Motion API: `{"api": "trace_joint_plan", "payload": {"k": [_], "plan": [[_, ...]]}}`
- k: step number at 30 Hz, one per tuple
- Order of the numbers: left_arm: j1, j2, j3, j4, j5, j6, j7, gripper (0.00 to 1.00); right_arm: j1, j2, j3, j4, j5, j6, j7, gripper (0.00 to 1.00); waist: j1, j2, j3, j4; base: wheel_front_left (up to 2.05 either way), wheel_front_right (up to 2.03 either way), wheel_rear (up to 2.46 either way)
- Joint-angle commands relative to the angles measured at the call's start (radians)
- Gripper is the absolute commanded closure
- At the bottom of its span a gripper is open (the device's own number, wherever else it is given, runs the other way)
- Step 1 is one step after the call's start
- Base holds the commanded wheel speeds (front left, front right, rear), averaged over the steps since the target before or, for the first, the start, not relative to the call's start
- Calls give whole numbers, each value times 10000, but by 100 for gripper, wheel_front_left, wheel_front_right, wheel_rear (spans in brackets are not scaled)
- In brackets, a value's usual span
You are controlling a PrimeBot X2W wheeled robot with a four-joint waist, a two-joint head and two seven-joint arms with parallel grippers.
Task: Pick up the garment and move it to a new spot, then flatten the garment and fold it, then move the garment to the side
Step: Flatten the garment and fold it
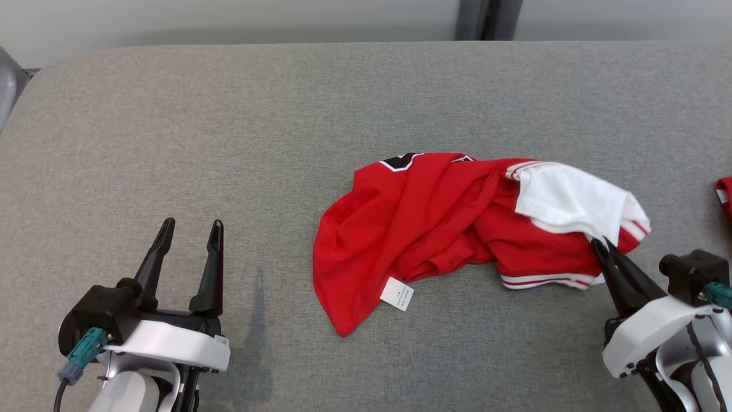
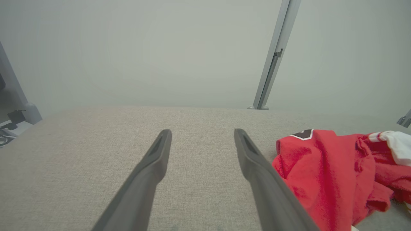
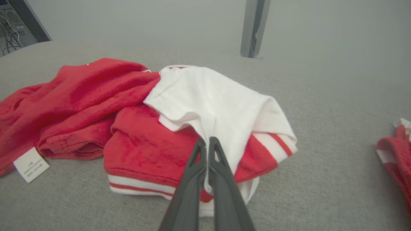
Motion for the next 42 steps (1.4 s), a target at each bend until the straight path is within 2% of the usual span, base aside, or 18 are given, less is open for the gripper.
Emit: {"api": "trace_joint_plan", "payload": {"k": [1, 4, 5, 6, 7, 14, 22, 38, 42], "plan": [[-123, 78, 20, 8, -7, -40, 13, 0, 90, 45, -93, 173, 99, -4, -217, 100, 0, 0, -12, -72, 0, 0, 0], [-99, 158, 25, -10, 2, -6, 53, 0, 193, 265, -148, 456, 279, -3, -559, 100, 0, 0, -70, -212, 0, 0, 0], [-90, 184, 33, -21, 1, 12, 56, 0, 221, 296, -131, 485, 323, -3, -648, 77, 0, 0, -108, -261, 0, 0, 0], [-80, 202, 29, -35, 4, 25, 87, 0, 268, 370, -172, 466, 456, -3, -739, 17, 0, 0, -145, -297, 0, 0, 0], [-62, 218, 31, -46, 6, 46, 111, 0, 297, 420, -199, 422, 545, -3, -812, 0, 0, 0, -204, -345, 0, 0, 0], [309, 362, 151, -197, -57, 230, 205, 0, 1002, 675, -464, -675, 711, -3, -1010, 0, 0, 0, -738, -647, 0, 0, 0], [884, 554, 317, -514, -66, 570, 269, 0, 1577, 1155, -1545, -2302, -55, -3, -801, 0, 0, 0, -1309, -971, 0, 0, 0], [1498, 644, 75, -1168, 101, 1003, 664, 0, 2052, 1577, -1856, -3012, -327, -3, -313, 0, 0, 0, -1648, -984, 0, 0, 0], [1343, 669, -210, -1352, 308, 949, 854, 0, 1971, 1607, -1885, -3050, -257, -3, -266, 0, 0, 0, -1506, -934, 0, 0, 0]]}}
